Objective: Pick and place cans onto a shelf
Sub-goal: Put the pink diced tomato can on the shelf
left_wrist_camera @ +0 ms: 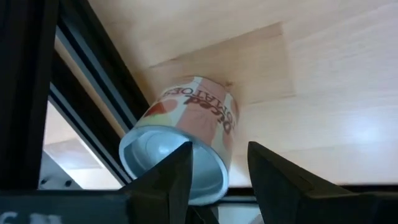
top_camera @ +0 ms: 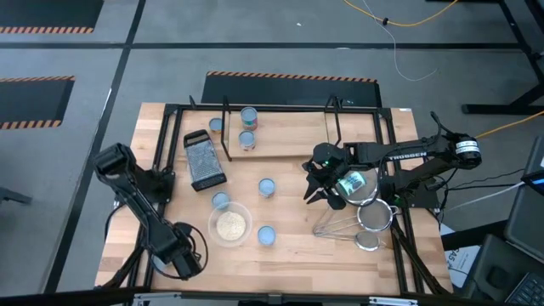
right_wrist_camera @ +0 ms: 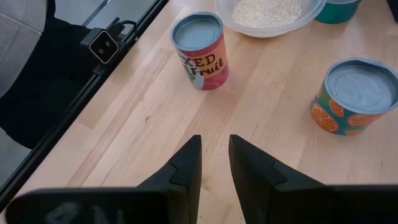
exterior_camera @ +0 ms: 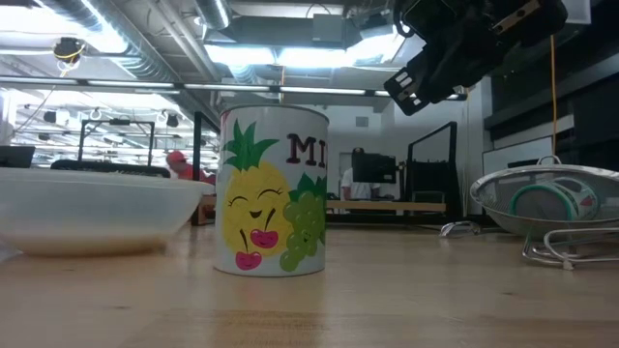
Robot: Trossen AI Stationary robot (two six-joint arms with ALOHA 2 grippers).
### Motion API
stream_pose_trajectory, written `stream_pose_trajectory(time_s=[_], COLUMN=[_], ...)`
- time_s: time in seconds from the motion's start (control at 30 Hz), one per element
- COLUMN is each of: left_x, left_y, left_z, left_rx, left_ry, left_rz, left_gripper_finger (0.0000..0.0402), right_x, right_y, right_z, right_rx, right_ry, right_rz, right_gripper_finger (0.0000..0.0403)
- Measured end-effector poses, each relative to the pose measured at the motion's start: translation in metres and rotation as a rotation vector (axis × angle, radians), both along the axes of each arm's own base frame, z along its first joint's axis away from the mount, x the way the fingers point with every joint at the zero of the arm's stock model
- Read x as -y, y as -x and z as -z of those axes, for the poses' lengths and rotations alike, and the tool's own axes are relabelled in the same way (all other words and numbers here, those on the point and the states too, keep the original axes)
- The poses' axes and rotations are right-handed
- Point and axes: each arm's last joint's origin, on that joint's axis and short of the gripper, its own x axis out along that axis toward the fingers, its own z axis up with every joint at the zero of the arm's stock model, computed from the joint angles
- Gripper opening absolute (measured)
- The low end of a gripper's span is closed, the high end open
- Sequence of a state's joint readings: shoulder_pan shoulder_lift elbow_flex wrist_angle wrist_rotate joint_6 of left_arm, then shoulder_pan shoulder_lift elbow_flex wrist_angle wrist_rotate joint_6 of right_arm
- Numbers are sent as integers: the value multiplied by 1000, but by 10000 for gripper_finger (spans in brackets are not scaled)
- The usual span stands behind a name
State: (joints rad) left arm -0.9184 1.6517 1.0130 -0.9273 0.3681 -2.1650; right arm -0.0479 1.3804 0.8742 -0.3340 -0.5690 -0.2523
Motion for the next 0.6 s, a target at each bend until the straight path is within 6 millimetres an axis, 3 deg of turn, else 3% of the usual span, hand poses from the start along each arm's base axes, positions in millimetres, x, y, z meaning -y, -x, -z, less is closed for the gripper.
stream_pose_trajectory(time_s=[0.27,0.6], left_x=[1,1], left_y=[0,0], left_z=[4,4], left_rx=[-28,-27], left_ry=[0,-3], left_rz=[0,-1], left_gripper_finger=[132,52], right_x=[0,0], right_y=[0,0], right_z=[0,0], right_rx=[0,-2], right_ry=[0,-3], right_rz=[0,3], right_gripper_finger=[86,86])
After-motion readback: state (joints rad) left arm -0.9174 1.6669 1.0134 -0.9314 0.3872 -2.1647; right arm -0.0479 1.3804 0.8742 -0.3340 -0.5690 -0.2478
